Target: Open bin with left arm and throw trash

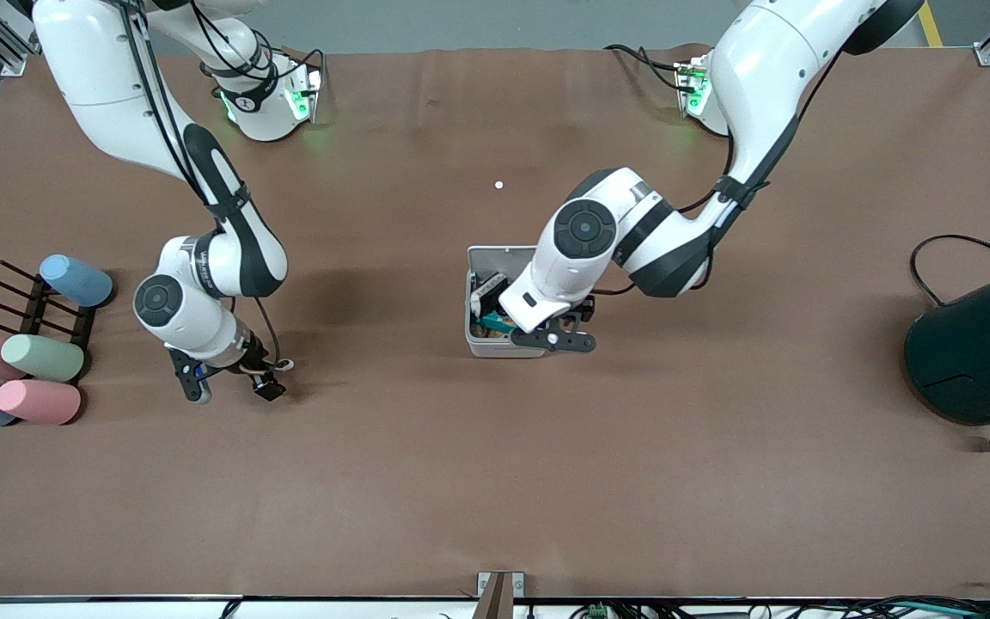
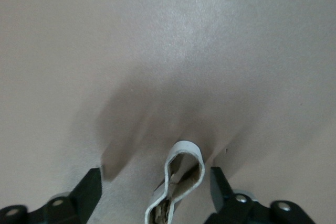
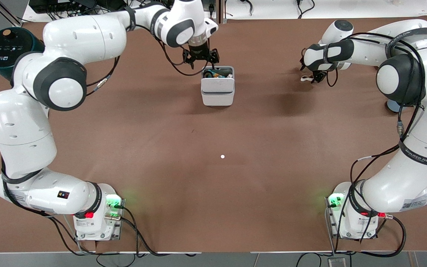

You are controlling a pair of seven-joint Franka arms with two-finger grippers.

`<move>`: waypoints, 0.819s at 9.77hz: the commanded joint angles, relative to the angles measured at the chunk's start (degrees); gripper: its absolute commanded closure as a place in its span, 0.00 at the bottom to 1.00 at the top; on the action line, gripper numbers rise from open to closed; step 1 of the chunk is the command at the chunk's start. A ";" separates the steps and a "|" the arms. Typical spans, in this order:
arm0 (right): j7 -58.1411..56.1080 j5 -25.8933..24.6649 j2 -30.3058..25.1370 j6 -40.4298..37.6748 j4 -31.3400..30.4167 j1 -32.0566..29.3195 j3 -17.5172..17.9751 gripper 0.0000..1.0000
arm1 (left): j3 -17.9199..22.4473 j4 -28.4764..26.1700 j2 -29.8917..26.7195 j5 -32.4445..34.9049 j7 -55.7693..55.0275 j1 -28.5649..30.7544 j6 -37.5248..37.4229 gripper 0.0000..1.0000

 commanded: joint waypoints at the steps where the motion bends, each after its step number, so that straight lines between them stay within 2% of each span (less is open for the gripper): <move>1: 1.47 -0.93 0.12 -1.22 0.26 0.30 0.01 0.77 | -0.51 0.16 -5.74 0.84 2.97 6.39 -5.58 0.00; 2: 1.47 -0.93 -0.32 -2.98 0.35 0.56 0.01 1.00 | -0.68 0.25 -8.47 0.14 3.78 10.26 -8.74 0.00; 3: 1.47 -0.93 -0.76 -3.26 0.69 0.56 -0.07 1.00 | -0.77 0.42 -11.19 -0.04 3.96 13.61 -11.12 0.00; 5: 1.82 -0.93 -2.94 -6.05 2.18 1.70 0.01 1.00 | -0.86 5.05 -14.46 -3.27 8.58 20.64 -19.54 0.00; 6: 3.74 -0.93 -4.44 -10.51 4.11 2.05 0.01 1.00 | -0.86 6.38 -15.77 -4.60 12.80 23.28 -22.11 0.00; 8: 10.40 -0.93 -5.94 -25.06 13.91 6.43 0.01 1.00 | -0.78 6.31 -19.99 -7.93 21.50 28.03 -23.79 0.00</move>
